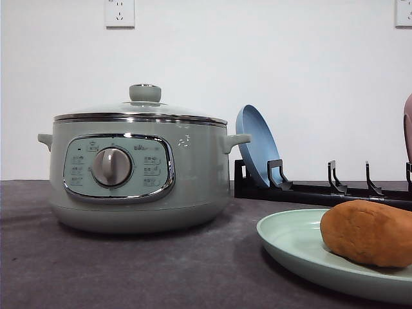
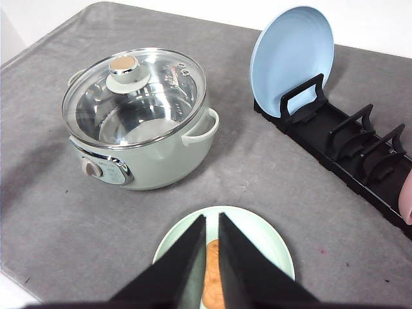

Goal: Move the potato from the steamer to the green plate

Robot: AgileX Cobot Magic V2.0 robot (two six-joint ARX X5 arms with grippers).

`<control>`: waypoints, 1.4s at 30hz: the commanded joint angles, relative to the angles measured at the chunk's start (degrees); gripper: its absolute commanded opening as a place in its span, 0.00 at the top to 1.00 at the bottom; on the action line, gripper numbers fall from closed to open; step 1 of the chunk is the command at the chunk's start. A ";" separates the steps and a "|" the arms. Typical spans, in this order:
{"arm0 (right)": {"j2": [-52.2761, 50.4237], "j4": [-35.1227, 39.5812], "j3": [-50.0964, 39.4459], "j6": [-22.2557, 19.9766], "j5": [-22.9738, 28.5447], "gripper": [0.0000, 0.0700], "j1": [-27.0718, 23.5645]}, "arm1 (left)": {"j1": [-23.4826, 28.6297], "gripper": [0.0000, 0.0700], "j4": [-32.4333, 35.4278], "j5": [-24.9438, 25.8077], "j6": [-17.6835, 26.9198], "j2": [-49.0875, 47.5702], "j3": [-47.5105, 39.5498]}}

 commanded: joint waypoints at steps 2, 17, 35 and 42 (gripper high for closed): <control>0.13 0.35 0.96 -0.28 0.00 0.97 0.39 | 0.83 1.00 3.18 -0.11 0.44 -3.98 -7.52; 0.13 0.35 0.96 -0.28 -0.02 0.97 0.39 | 1.47 1.00 8.06 -0.60 -1.84 -14.14 -25.63; 0.13 0.34 0.96 -0.28 0.00 0.97 0.39 | -0.93 1.00 4.53 -10.21 -7.21 -14.12 -26.77; 0.13 0.35 0.96 -0.28 0.00 0.97 0.39 | -0.98 1.00 4.48 -10.21 -7.21 -13.99 -26.77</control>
